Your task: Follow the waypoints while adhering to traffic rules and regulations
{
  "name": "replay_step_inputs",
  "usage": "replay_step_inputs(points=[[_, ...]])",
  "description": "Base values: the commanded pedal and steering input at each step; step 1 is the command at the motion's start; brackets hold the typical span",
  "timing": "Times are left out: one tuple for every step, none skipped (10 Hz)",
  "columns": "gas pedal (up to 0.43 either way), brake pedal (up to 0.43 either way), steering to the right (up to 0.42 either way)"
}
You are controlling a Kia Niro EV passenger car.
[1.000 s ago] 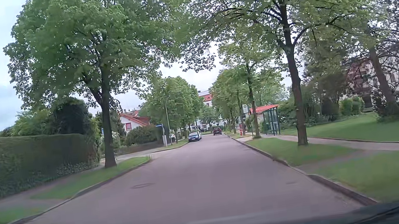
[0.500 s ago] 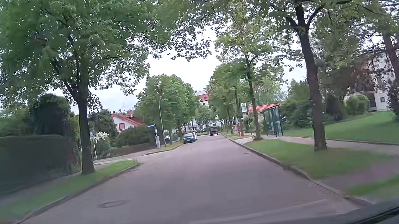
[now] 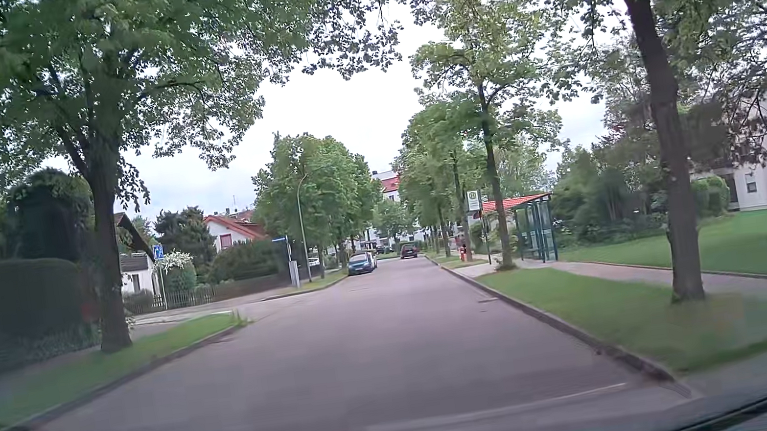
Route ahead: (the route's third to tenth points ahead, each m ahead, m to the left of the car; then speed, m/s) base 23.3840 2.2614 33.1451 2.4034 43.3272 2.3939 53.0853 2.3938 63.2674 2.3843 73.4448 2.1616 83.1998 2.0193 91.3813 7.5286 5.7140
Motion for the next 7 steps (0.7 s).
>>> replay_step_inputs(points=[[0.177, 0.000, -0.009], [0.177, 0.000, -0.012], [0.177, 0.000, -0.011], [0.177, 0.000, -0.010], [0.177, 0.000, -0.011], [0.177, 0.000, -0.012], [0.177, 0.000, -0.013]])
